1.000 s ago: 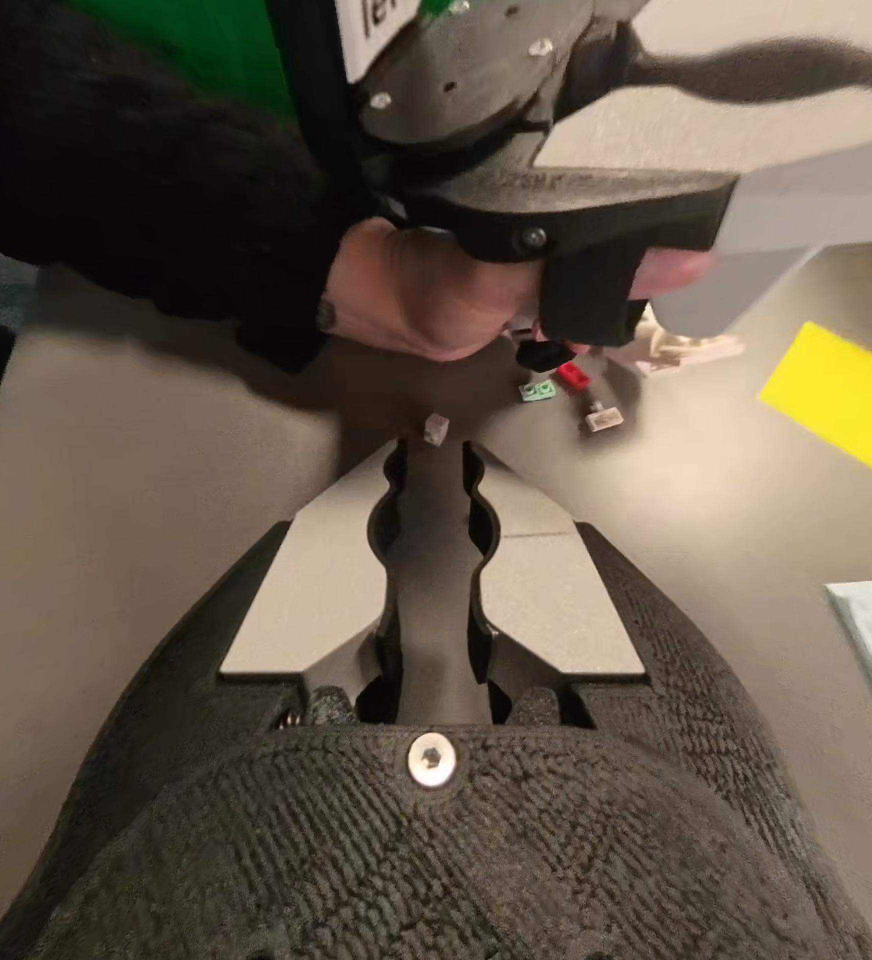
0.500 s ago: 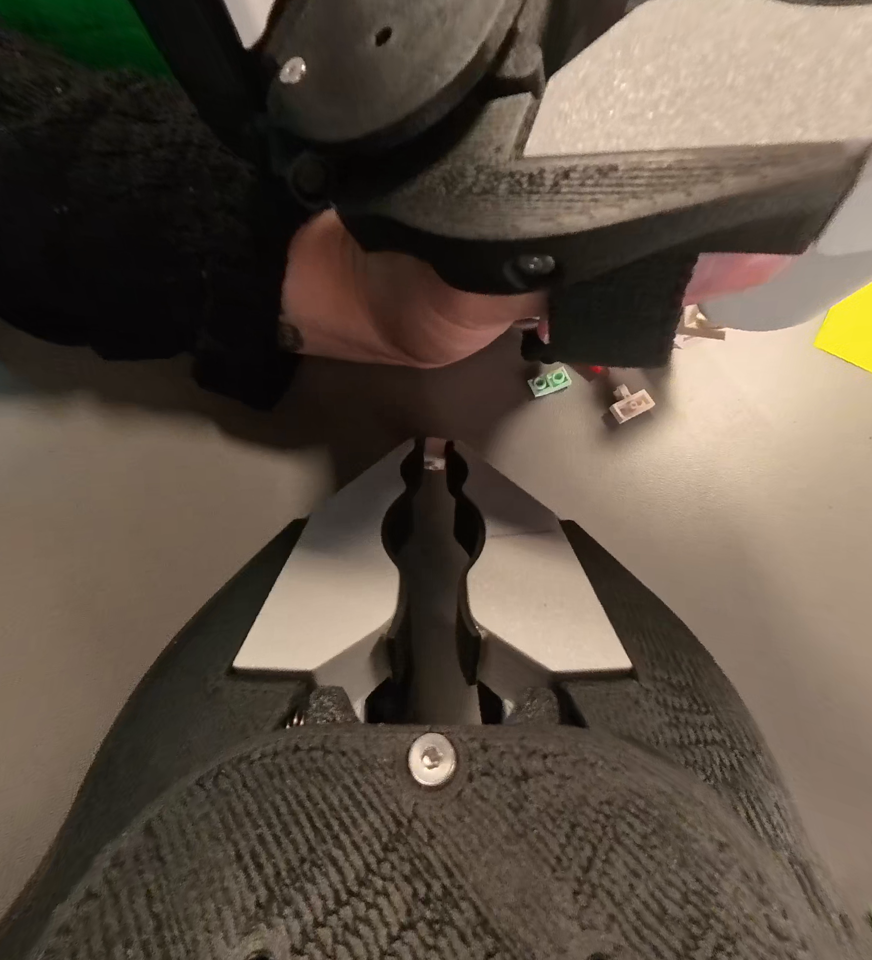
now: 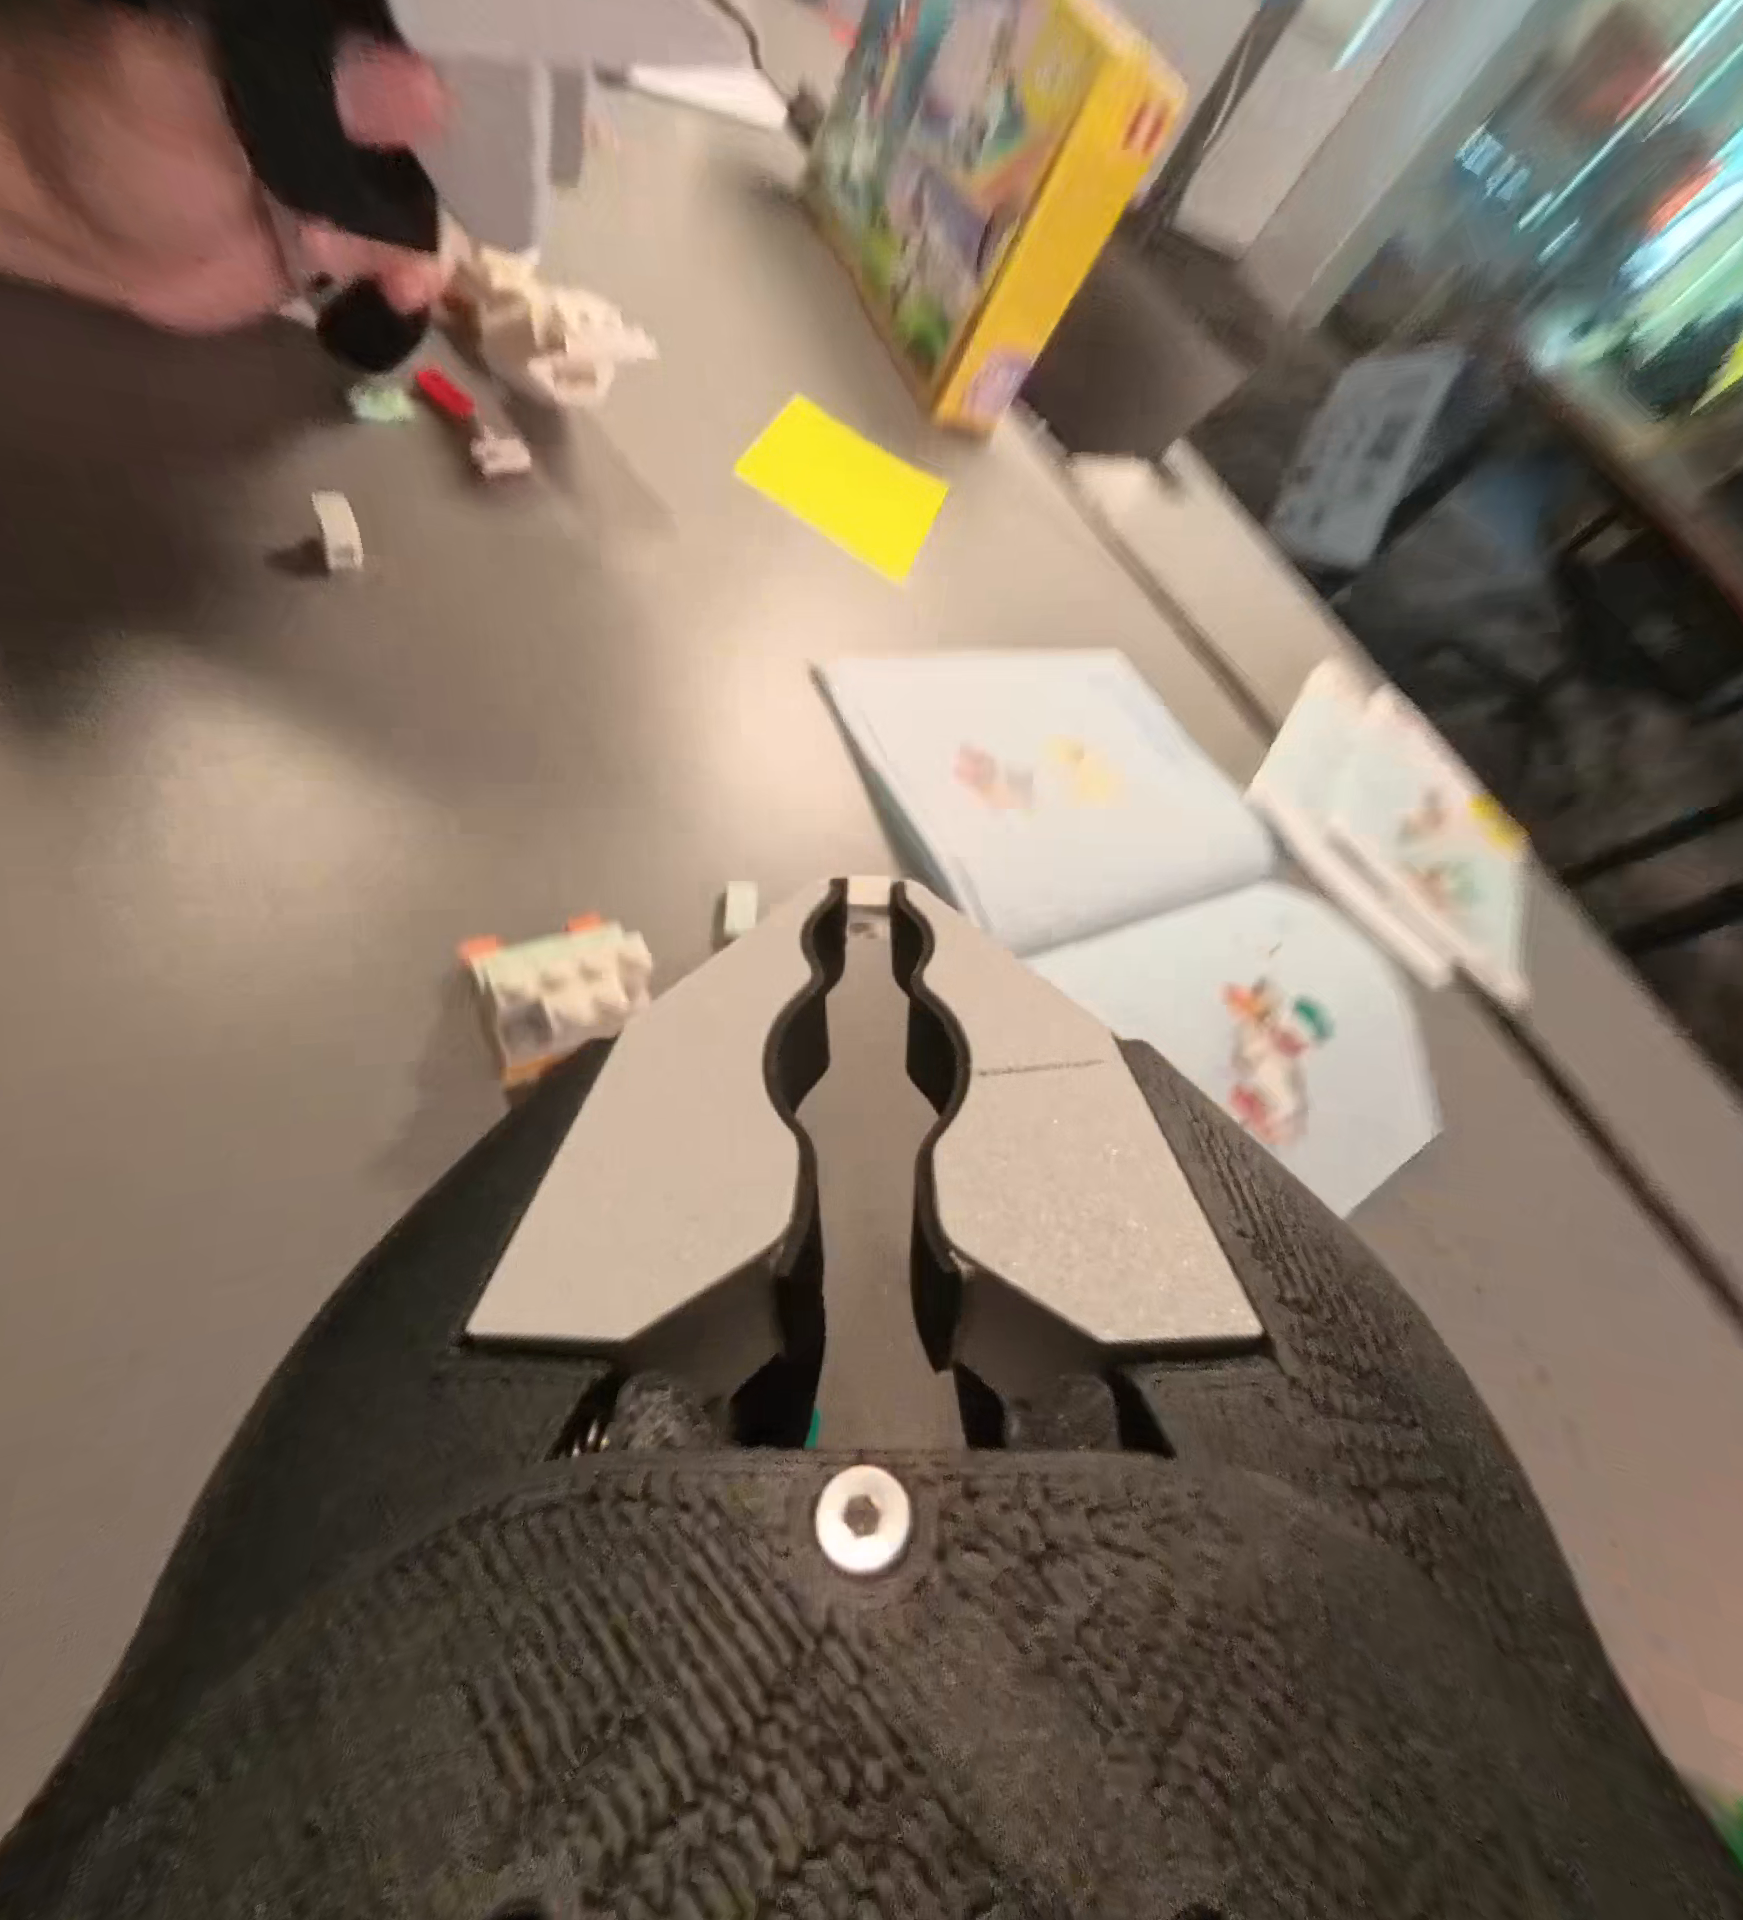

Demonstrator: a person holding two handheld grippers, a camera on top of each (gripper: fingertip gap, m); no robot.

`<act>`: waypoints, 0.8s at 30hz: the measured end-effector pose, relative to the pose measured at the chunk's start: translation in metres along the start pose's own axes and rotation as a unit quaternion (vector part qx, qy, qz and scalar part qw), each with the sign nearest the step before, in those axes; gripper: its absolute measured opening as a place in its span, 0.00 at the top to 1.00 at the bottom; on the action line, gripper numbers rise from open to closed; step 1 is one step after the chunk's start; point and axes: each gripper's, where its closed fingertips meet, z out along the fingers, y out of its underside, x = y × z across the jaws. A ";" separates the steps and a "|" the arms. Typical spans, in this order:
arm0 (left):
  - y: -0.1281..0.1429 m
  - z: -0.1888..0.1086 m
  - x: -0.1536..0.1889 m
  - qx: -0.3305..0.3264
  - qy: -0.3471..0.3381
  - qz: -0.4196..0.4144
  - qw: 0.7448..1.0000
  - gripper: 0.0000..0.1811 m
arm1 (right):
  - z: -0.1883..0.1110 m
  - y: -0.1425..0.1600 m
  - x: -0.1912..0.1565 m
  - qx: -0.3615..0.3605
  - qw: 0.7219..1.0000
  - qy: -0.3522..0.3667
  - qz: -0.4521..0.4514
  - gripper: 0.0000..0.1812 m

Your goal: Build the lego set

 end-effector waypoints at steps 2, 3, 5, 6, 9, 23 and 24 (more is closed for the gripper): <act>0.001 0.002 0.002 -0.003 0.005 0.004 1.000 1.00 | -0.001 0.021 -0.001 -0.023 0.996 -0.055 0.064 0.96; 0.002 0.002 0.003 -0.005 0.007 0.005 1.000 1.00 | 0.000 0.031 -0.005 -0.039 0.991 -0.085 0.093 0.96; 0.002 0.002 0.004 -0.004 0.008 0.005 1.000 1.00 | 0.000 0.047 -0.013 -0.070 0.982 -0.121 0.130 0.96; 0.002 0.002 0.004 -0.004 0.009 0.004 1.000 1.00 | 0.000 0.051 -0.016 -0.079 0.979 -0.127 0.136 0.96; 0.003 0.003 0.004 -0.007 0.011 0.002 1.000 1.00 | -0.001 0.053 -0.020 -0.084 0.979 -0.126 0.134 0.96; 0.002 0.002 0.014 -0.006 0.028 0.010 1.000 1.00 | -0.021 0.012 -0.046 0.038 0.968 -0.206 0.134 0.80; 0.001 0.002 0.017 -0.005 0.033 0.013 0.999 1.00 | -0.016 0.017 -0.051 0.018 0.969 -0.211 0.127 0.79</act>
